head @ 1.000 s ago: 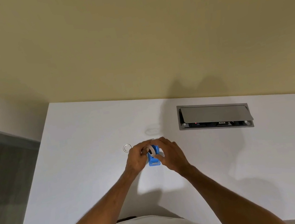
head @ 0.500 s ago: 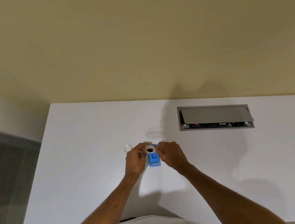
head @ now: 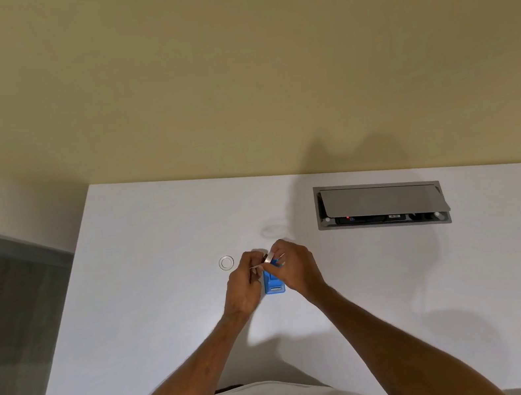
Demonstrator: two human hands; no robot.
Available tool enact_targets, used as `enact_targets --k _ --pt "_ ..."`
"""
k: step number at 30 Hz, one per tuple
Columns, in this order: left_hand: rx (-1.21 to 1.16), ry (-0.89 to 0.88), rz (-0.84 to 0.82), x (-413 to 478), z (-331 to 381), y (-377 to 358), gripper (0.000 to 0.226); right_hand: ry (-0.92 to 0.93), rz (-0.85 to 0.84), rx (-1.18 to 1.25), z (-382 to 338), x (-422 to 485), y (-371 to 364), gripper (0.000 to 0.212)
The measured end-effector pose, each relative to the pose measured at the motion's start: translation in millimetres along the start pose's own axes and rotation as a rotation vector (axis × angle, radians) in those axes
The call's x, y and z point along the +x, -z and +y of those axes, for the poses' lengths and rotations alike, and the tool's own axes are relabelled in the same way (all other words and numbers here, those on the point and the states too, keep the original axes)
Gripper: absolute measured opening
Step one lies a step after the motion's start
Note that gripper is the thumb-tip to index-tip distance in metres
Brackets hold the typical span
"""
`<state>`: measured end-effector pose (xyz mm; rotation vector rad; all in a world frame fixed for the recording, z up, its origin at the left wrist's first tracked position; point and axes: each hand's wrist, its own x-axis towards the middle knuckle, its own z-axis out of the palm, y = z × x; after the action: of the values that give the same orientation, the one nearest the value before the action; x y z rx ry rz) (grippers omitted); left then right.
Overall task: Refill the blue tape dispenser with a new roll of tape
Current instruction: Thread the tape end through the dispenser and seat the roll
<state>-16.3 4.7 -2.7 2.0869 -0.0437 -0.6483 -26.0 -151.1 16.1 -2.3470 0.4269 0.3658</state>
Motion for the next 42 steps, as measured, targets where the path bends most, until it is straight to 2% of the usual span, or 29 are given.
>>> enact_targets --k 5,13,16,19,26,42 --pt "-0.017 0.008 -0.017 -0.2 -0.9 -1.3 0.039 0.096 -0.082 -0.046 4.6 -0.6 2.1 0.045" --pt "-0.011 0.016 -0.021 2.4 -1.6 -6.6 0.038 0.174 -0.068 -0.228 14.9 2.0 4.8 0.045" --pt "0.043 0.054 -0.015 3.9 -6.3 -5.5 0.051 0.178 -0.07 -0.288 20.5 2.5 3.9 0.049" --pt "0.09 0.084 -0.11 5.0 -10.1 -3.3 0.059 0.178 -0.083 -0.301 22.5 3.0 1.4 0.053" --pt "0.132 0.114 -0.23 7.3 -13.2 -5.9 0.063 0.176 -0.087 -0.382 26.4 5.1 -3.6 0.05" --pt "0.161 0.159 -0.257 12.5 -13.6 -5.0 0.061 0.14 -0.121 -0.415 32.6 10.9 -13.2 0.051"
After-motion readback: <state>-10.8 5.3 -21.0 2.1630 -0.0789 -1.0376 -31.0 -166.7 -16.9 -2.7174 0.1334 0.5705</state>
